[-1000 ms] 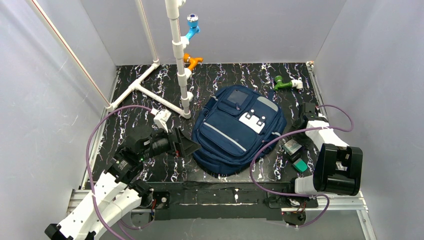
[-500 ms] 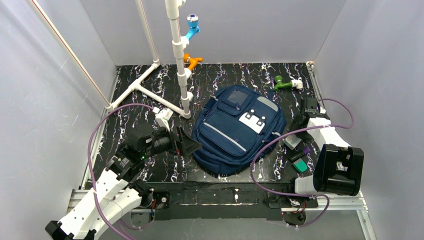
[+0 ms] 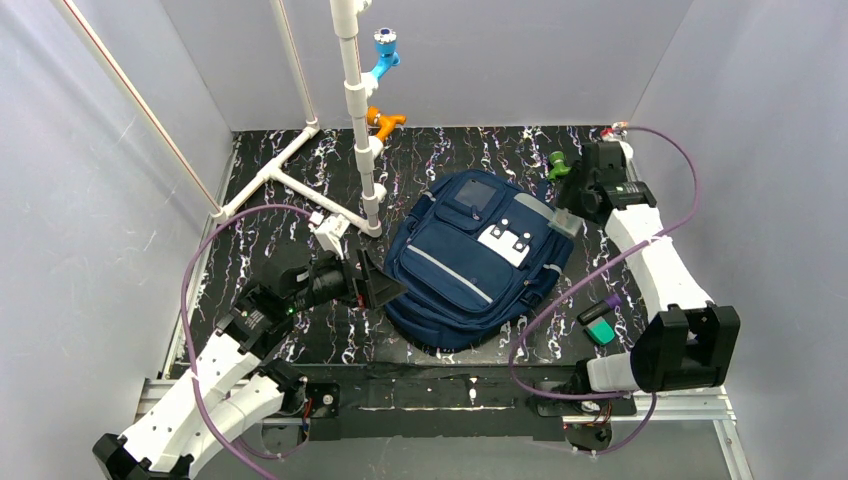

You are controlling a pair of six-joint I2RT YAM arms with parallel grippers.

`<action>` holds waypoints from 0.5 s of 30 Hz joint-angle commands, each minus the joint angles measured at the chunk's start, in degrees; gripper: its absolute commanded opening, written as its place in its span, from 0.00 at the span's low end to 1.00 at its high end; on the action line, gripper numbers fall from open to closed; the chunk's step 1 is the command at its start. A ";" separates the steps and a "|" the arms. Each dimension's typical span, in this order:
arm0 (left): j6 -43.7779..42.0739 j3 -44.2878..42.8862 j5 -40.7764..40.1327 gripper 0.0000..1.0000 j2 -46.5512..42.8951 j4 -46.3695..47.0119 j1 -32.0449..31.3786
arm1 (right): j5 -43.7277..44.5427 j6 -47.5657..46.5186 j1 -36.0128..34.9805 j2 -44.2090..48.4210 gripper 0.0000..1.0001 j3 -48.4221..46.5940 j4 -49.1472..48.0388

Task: Pack the student bag
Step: Pick up the stationery from the corner of the board.

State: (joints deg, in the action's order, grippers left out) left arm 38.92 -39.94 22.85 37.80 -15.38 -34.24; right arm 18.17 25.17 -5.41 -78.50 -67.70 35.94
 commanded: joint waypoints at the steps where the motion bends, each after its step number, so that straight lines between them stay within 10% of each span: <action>1: 1.97 0.00 -2.98 0.93 -1.00 3.70 0.31 | -3.05 0.95 -7.57 2.11 0.44 -9.29 -0.06; 15: 1.49 5.71 -14.99 0.91 4.28 18.90 0.31 | -24.40 41.32 -29.28 -1.54 0.46 2.28 -26.31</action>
State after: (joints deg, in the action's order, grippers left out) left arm 44.53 -31.79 12.03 38.26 0.75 -34.22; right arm -2.11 51.27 -30.20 -79.90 -69.34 21.04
